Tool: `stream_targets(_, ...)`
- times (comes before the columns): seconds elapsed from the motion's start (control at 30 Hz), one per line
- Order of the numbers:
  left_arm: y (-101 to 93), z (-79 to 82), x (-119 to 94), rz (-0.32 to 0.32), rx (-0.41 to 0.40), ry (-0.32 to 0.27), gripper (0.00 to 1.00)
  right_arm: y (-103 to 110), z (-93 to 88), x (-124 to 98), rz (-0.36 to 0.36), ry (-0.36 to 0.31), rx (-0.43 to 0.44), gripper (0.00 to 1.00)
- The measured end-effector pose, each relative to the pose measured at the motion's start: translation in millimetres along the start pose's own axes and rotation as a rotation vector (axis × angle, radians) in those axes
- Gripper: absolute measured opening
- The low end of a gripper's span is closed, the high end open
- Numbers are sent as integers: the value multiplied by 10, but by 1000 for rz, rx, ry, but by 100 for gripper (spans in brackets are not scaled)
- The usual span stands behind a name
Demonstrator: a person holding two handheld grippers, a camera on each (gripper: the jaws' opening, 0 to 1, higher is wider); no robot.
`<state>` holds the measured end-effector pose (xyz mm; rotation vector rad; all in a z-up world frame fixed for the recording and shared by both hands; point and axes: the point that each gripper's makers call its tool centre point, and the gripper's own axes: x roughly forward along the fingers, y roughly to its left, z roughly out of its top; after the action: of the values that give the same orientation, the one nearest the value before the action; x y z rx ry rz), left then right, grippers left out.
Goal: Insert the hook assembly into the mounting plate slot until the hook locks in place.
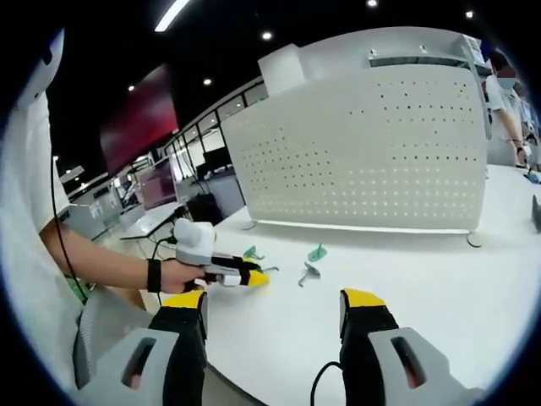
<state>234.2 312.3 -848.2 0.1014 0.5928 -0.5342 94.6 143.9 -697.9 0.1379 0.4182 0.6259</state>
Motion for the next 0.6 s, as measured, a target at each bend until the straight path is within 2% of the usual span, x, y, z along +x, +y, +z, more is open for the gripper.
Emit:
stream_targets(0.23,-67,12,-78,-30,-80,-5,31,10,20,-2,2,-10,0,64)
stream_targets(0.6,-161,150,-271,-71,-197,-42,31,90,38,25,31,-18,-16,63)
